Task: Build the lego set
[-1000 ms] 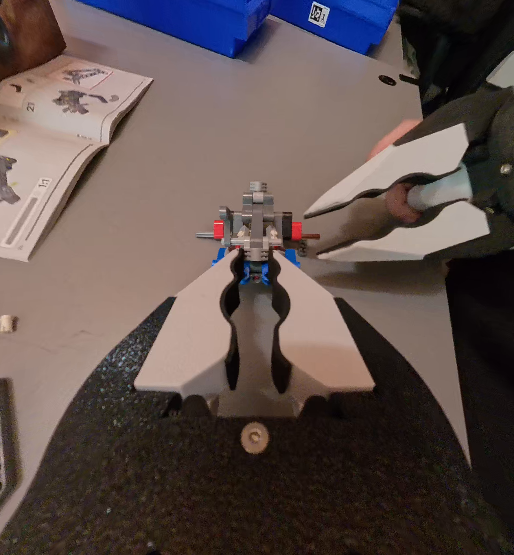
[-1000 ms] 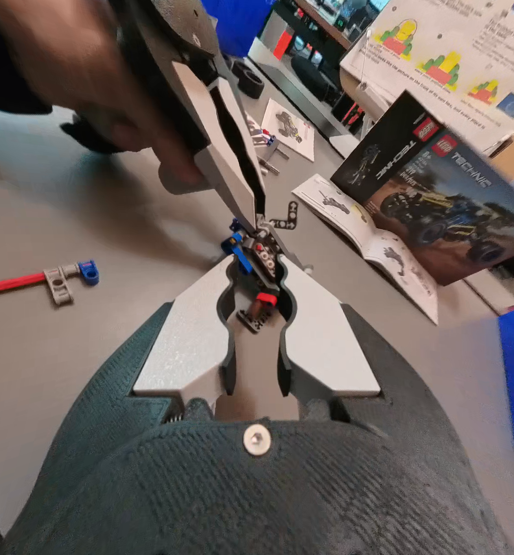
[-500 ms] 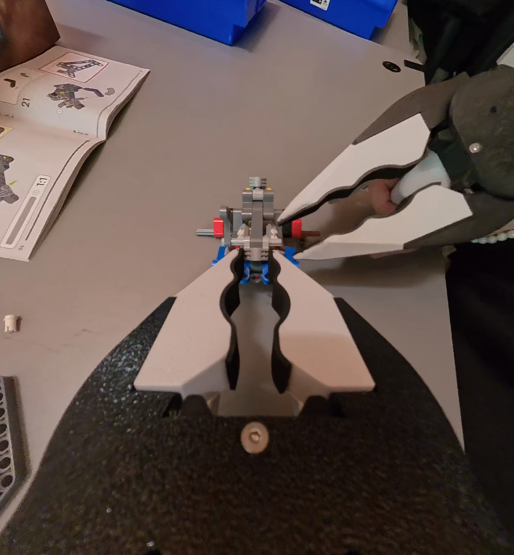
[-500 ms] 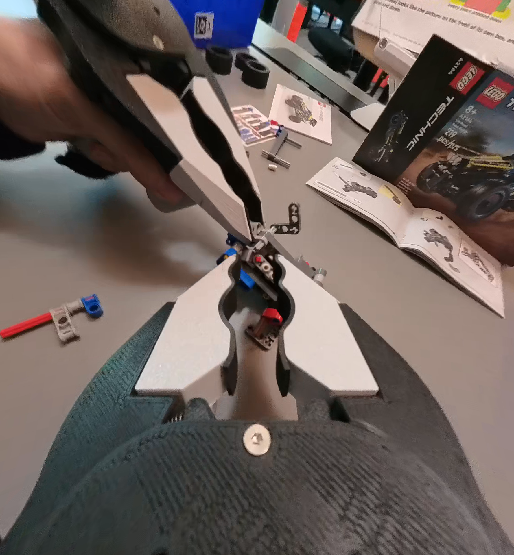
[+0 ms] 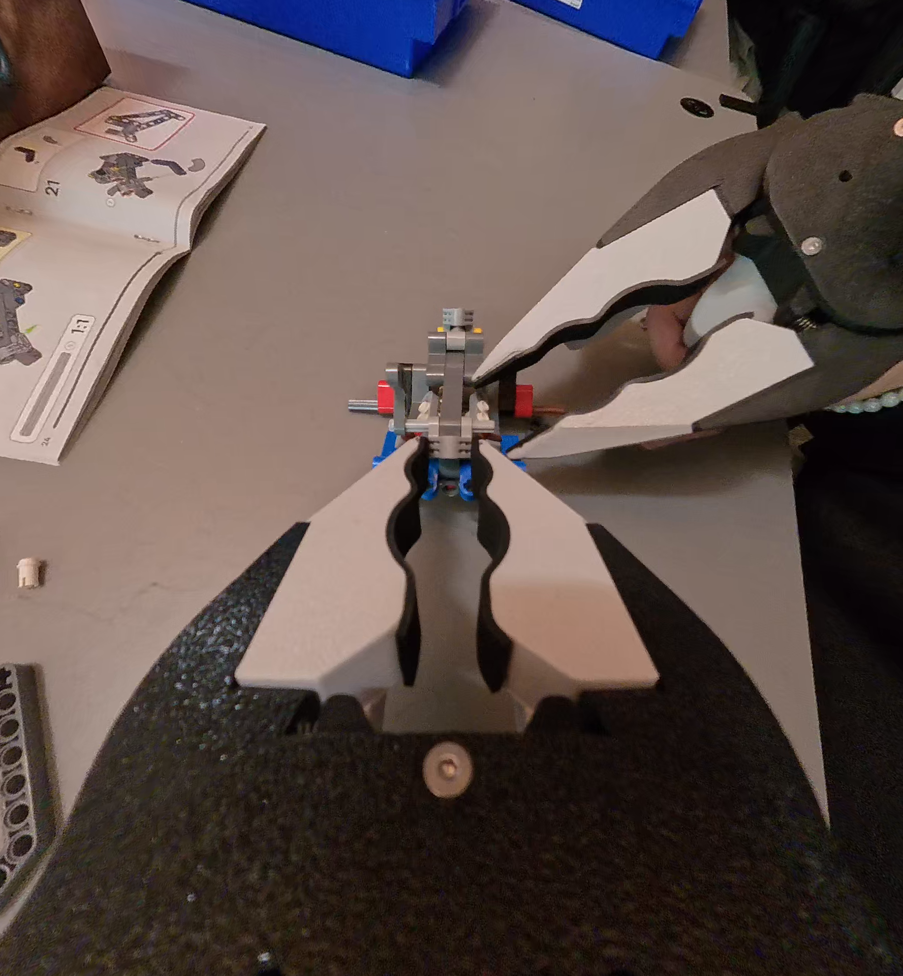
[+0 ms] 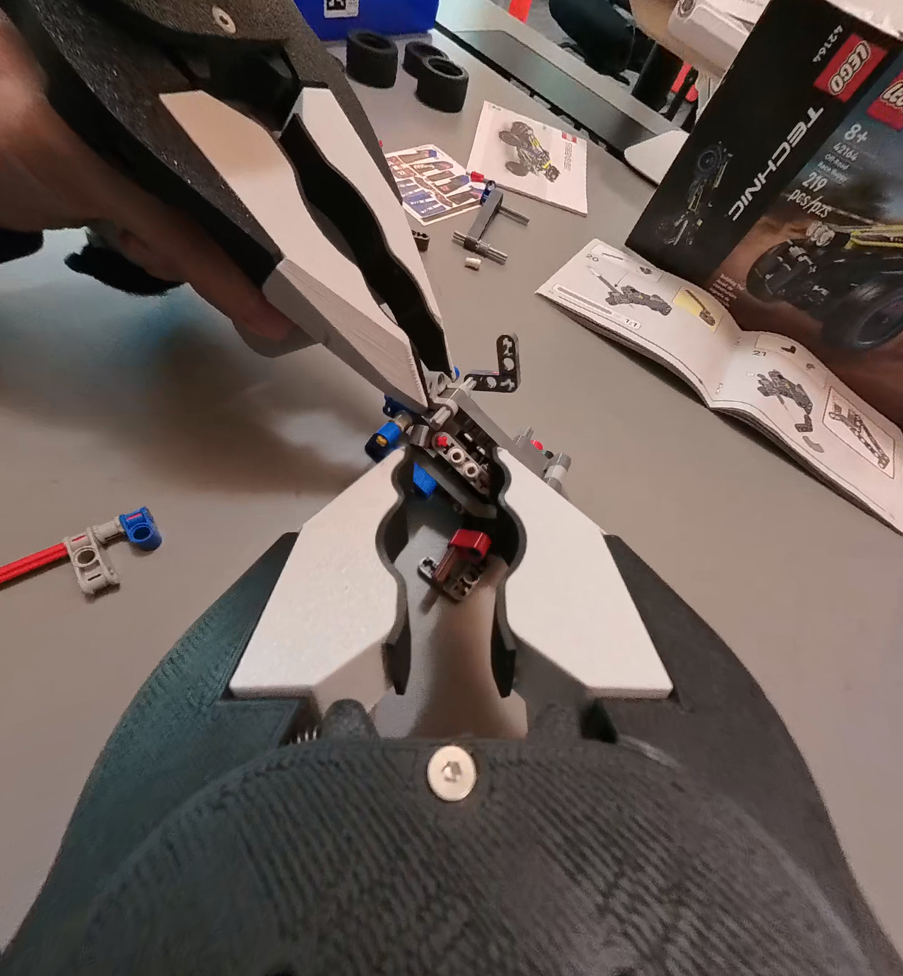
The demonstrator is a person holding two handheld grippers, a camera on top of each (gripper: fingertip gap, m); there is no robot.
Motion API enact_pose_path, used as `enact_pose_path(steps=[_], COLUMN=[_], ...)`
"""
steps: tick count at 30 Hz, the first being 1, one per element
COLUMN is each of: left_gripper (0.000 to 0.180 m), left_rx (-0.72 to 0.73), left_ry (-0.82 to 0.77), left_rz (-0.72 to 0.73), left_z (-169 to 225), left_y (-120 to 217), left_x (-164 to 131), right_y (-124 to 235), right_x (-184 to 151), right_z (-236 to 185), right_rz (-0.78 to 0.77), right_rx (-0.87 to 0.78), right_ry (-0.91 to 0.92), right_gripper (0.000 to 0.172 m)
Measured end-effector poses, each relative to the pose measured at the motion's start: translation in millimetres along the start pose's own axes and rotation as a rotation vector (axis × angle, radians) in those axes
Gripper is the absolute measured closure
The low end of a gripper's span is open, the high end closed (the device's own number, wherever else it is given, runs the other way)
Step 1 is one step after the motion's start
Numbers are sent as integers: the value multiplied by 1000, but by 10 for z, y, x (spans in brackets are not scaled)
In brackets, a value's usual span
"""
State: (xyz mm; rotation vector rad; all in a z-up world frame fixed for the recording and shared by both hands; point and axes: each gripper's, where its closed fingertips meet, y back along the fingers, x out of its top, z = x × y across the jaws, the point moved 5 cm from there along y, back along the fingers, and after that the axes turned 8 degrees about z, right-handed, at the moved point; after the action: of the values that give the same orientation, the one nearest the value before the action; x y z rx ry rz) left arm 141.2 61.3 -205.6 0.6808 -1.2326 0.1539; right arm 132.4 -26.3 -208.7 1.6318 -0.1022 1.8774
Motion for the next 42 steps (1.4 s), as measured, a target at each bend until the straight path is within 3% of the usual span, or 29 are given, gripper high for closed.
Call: enact_pose_path(steps=[12, 21, 22, 24, 28, 42], left_gripper=[168, 168, 168, 168, 168, 168], left_rx=[17, -4, -4, -14, 12, -10], left_ry=[-16, 31, 32, 37, 15, -40], left_rz=[-22, -42, -44, -37, -43, -84], left_z=[5, -40, -44, -37, -56, -31], left_y=[-22, -35, -40, -47, -62, -120], left_x=[23, 33, 36, 60, 91, 124], right_y=[-33, -3, 3, 30, 36, -19], right_x=[13, -33, -40, -64, -11, -53], right_z=[71, 138, 154, 222, 148, 226], right_rz=[-2, -16, -18, -21, 0, -27], right_rx=[-23, -46, -56, -104, -31, -65], right_ry=[-126, -73, -67, -21, -124, -125], right_gripper=[144, 138, 139, 158, 133, 128])
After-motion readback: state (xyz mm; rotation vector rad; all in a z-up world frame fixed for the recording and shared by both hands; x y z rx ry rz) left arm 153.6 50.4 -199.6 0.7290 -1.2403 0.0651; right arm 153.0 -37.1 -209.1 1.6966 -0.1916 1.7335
